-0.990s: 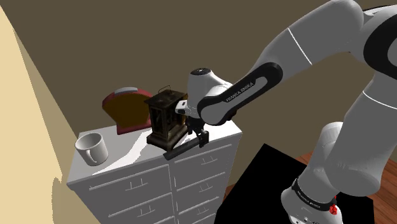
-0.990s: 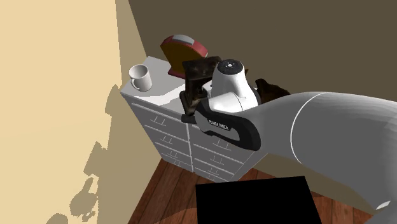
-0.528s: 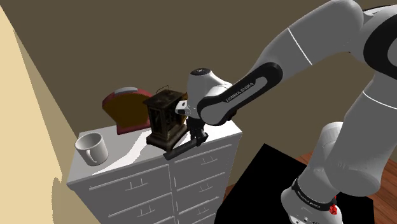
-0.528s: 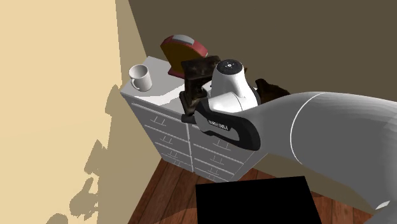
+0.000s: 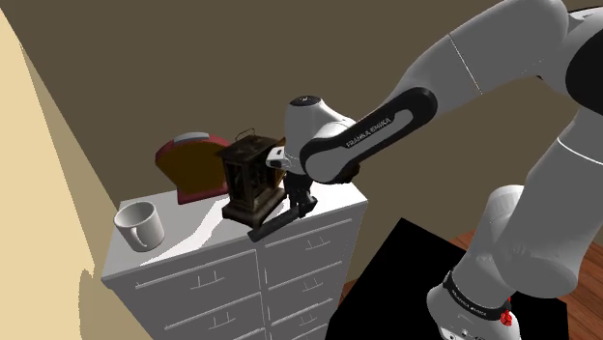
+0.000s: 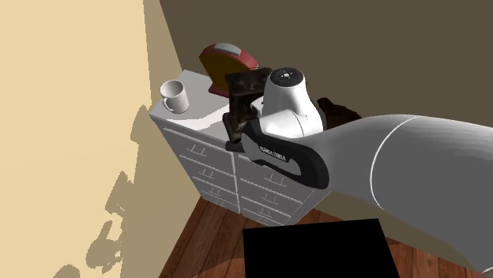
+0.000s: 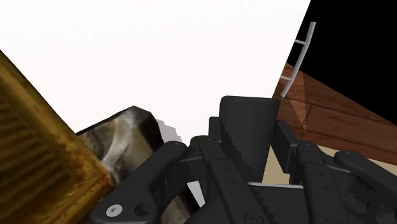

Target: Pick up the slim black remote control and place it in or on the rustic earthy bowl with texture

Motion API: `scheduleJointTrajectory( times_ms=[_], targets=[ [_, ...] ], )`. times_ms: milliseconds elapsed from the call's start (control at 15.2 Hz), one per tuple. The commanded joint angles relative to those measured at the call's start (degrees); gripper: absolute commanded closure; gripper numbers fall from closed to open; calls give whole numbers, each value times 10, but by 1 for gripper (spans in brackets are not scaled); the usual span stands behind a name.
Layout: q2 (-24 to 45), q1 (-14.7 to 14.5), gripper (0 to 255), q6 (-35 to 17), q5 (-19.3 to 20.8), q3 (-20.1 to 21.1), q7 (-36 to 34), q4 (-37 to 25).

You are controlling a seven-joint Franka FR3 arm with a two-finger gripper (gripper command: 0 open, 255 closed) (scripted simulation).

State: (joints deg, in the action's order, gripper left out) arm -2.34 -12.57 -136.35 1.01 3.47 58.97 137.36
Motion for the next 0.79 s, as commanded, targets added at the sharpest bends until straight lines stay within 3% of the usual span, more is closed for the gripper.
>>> scheduleJointTrajectory(
  times_ms=[0,726],
  targets=[
    [-9,0,255,16,-1,-1,2,-8],
    [-58,0,255,104,-6,-1,6,-48]
  ],
)
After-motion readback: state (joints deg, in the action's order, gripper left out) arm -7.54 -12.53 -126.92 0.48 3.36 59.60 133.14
